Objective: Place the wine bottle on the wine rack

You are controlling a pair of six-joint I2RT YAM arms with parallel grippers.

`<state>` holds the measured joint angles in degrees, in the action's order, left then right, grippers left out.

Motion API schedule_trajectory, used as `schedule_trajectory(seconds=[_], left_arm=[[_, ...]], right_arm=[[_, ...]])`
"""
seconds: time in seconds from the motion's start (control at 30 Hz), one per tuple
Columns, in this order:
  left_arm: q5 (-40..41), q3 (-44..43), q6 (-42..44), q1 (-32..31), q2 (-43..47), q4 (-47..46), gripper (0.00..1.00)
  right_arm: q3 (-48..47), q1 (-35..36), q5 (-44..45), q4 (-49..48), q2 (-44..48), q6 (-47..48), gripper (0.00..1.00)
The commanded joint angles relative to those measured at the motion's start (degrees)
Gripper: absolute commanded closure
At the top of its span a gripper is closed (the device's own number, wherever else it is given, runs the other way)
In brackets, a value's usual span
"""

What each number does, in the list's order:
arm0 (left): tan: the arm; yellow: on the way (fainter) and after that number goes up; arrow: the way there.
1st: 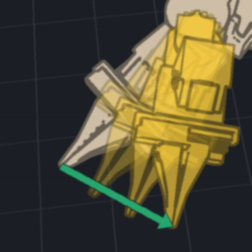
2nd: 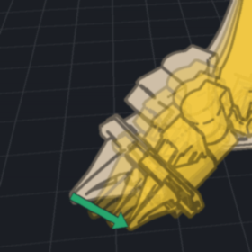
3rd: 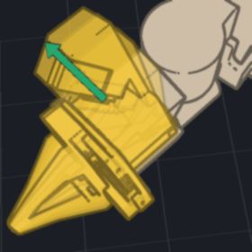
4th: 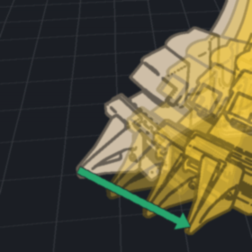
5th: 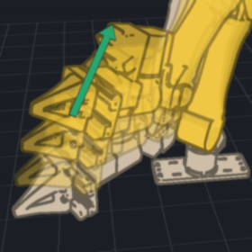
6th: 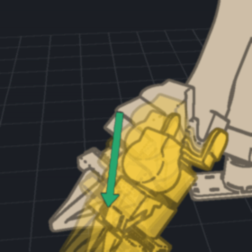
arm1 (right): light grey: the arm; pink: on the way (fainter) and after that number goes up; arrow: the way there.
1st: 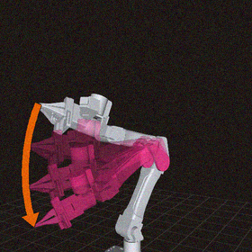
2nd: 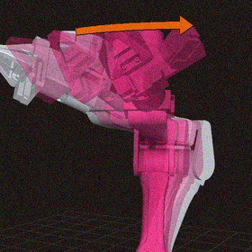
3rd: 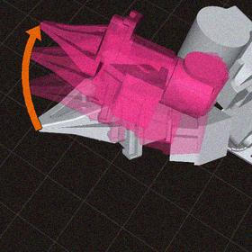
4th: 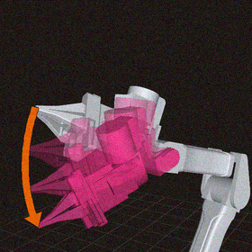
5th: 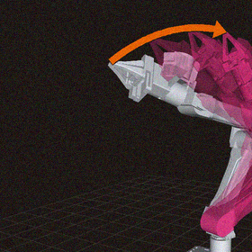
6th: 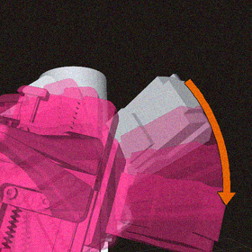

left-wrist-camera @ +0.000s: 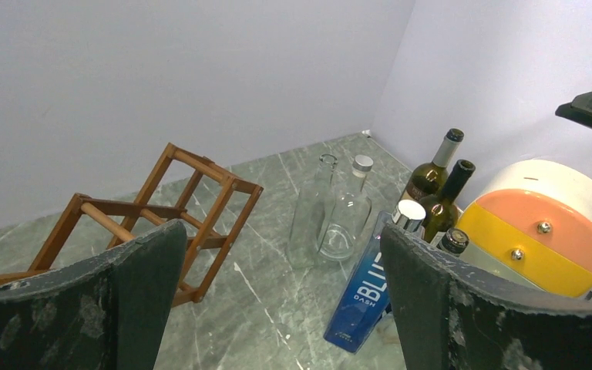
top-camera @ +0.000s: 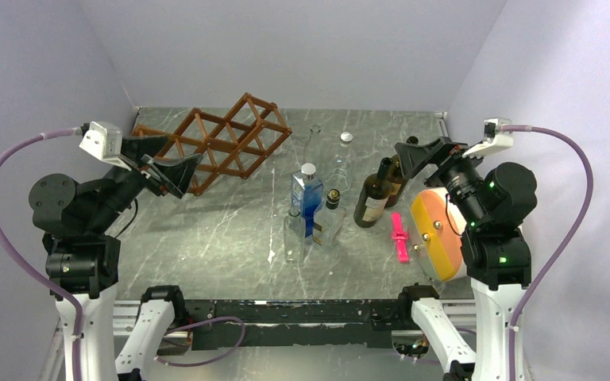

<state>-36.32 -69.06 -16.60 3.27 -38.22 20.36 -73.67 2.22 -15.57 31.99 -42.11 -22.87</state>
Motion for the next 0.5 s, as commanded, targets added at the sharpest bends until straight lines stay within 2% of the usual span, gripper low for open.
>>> schedule_trajectory(seconds=[0.0,0.13,0.3,0.47], left_arm=[[-2.74,2.23,-1.4,0.83,1.26,-3.31,0.01],[-5.2,5.95,-1.58,0.92,3.54,-5.88,0.0],[-10.59,9.08,-1.37,0.98,5.33,-8.74,0.0],[-11.8,9.89,-2.0,1.0,5.11,-8.94,0.0]], right_arm=[[0.2,-0.7,-5.92,0.72,-0.87,2.95,0.04],[1.1,-0.76,-17.85,0.49,-1.57,7.89,0.09],[2.06,-0.73,-34.79,-2.74,-3.72,7.83,0.19],[2.74,1.45,-38.28,-6.66,-4.0,6.02,0.22]])
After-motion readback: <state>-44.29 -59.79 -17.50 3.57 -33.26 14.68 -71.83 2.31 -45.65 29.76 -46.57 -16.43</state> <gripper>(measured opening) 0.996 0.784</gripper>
